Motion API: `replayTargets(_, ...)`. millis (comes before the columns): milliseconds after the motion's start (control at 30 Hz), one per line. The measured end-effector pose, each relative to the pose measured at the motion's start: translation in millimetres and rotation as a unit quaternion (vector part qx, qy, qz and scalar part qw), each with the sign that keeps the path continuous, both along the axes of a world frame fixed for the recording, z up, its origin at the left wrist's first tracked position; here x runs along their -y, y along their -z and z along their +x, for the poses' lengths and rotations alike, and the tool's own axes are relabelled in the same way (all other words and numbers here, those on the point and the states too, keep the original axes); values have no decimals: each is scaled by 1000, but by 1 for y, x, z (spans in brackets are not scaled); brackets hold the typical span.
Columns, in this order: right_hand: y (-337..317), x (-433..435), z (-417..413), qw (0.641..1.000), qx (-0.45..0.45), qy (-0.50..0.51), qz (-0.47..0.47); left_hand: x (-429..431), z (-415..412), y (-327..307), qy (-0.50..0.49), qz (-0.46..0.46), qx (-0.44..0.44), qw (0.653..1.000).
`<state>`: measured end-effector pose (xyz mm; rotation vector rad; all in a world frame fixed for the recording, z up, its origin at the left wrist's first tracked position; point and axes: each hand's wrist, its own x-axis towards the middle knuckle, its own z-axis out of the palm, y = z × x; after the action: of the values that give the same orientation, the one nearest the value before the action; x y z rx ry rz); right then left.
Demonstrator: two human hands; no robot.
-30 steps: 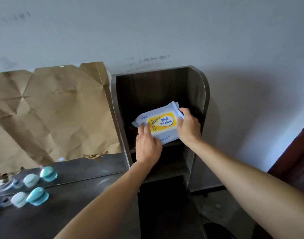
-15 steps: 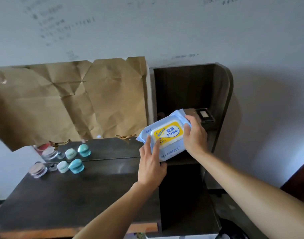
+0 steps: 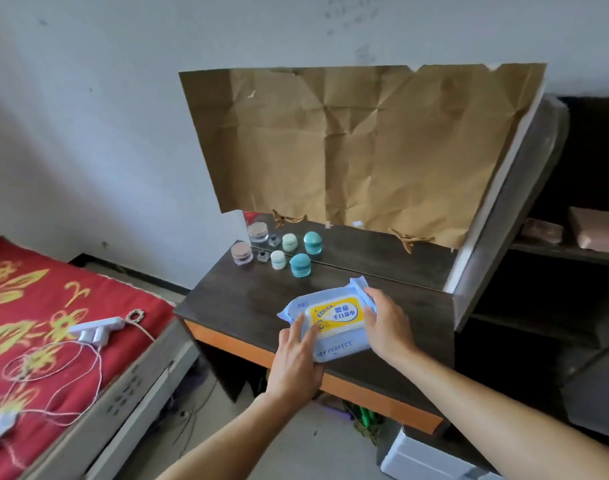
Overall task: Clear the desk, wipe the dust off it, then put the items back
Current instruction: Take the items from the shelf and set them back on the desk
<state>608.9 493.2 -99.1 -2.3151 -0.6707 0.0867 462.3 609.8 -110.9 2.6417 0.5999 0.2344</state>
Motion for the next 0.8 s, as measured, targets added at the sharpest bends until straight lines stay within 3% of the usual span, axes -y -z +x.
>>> replayTargets(233, 33, -114, 4, 992, -76, -93, -32, -86, -19, 25, -84, -37, -71, 993)
replayTargets(533, 74, -261, 51, 968, -172, -174, -60, -210, 15, 49, -160, -61, -134, 976)
replayTargets(800, 108, -351, 84, 947, -236, -193, -101, -282, 40, 78, -186, -111, -161, 963)
